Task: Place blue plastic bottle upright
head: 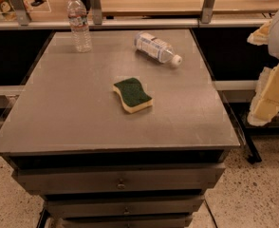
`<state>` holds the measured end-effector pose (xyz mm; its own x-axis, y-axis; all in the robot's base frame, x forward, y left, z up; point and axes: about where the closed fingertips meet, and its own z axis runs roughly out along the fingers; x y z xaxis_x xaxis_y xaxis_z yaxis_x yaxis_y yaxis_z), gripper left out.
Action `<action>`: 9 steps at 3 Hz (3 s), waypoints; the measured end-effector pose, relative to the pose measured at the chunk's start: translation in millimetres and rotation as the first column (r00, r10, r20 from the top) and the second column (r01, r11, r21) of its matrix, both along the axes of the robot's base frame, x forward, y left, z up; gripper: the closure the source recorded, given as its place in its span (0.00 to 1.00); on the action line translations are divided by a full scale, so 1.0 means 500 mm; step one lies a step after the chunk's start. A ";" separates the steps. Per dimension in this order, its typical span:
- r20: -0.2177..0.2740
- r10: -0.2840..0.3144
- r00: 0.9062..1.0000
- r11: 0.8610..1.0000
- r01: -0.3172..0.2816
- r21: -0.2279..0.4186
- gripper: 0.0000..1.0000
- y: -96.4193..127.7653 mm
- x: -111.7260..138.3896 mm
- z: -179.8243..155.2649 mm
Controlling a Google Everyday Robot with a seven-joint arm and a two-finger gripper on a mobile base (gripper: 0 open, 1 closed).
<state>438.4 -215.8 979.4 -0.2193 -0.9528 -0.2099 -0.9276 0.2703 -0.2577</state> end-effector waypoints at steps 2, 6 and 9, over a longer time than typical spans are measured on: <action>0.013 -0.047 0.999 0.998 0.047 0.041 0.00 0.013 0.029 -0.010; 0.035 -0.203 0.979 0.928 0.181 0.327 0.00 0.077 0.267 -0.076; 0.039 -0.204 0.978 0.897 0.170 0.408 0.00 0.129 0.304 -0.084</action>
Offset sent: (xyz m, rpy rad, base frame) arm 0.0384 0.0139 -0.0193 0.1048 -0.0100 -0.1214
